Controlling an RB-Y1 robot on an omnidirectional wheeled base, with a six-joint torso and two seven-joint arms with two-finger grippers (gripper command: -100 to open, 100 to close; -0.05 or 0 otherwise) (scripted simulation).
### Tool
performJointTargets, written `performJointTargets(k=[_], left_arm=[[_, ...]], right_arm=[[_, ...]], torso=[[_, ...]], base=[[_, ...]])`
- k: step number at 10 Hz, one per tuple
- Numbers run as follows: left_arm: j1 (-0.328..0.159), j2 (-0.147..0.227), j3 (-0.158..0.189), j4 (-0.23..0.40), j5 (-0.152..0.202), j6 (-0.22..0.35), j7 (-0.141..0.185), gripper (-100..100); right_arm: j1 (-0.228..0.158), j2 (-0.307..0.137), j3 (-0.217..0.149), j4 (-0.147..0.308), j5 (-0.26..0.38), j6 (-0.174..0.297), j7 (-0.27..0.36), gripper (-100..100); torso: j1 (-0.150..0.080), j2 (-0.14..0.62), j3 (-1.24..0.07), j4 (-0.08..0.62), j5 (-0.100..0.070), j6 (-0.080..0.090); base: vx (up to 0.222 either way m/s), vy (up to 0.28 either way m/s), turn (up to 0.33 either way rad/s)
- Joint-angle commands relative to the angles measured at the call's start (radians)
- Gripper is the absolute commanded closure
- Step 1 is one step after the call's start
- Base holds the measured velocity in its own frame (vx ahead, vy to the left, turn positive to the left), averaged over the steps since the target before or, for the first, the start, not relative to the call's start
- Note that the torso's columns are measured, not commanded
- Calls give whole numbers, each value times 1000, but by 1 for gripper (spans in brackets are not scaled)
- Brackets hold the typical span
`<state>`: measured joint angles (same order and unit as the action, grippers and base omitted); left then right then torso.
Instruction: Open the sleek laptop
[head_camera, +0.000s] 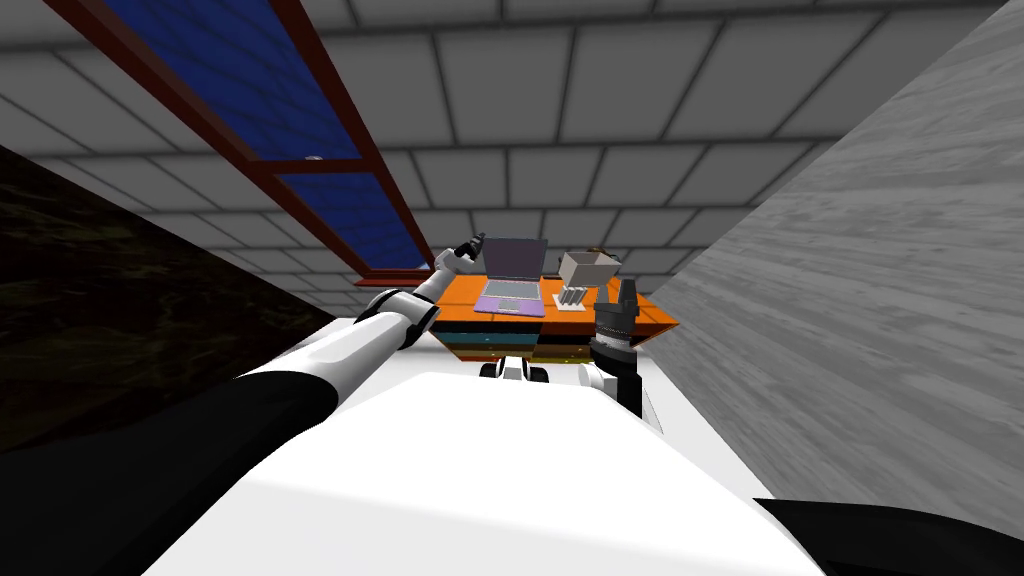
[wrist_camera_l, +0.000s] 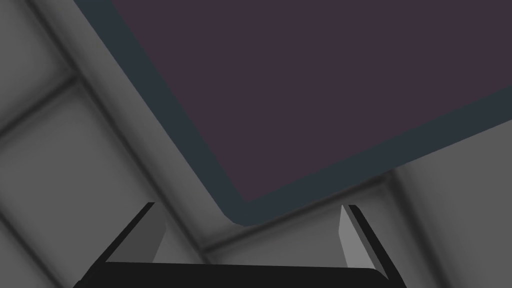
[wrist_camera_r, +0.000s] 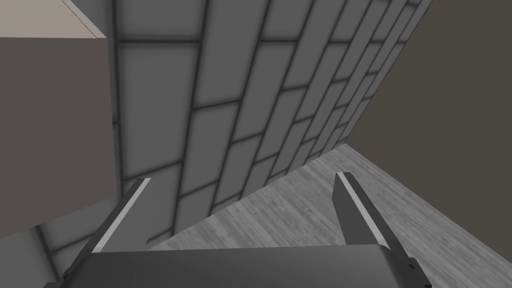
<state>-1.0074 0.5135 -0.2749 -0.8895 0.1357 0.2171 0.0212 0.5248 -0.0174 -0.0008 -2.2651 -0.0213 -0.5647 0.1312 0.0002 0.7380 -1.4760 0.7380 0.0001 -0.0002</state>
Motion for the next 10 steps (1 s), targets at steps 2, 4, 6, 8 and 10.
performJointTargets(k=[2,4,6,8,10], left_arm=[[-27,9,-15,11,6,62,13,-100],[-33,10,-17,17,7,67,14,-100],[-35,13,-17,10,7,78,16,-100],[-8,3,9,9,-10,31,9,100],[19,-8,35,9,-27,-18,1,100]], right_arm=[[0,0,0,0,0,0,0,0],[0,0,0,0,0,0,0,0],[0,0,0,0,0,0,0,0],[0,0,0,0,0,0,0,0],[0,0,0,0,0,0,0,0]], torso=[[0,0,0,0,0,0],[0,0,0,0,0,0],[-2,-5,-3,-1,-1,0],[-1,2,1,1,0,1],[0,3,2,-1,1,0]], base=[[-3,32,-45],[-1,22,-34],[95,-1,-21],[6,-17,44],[-9,-57,70]])
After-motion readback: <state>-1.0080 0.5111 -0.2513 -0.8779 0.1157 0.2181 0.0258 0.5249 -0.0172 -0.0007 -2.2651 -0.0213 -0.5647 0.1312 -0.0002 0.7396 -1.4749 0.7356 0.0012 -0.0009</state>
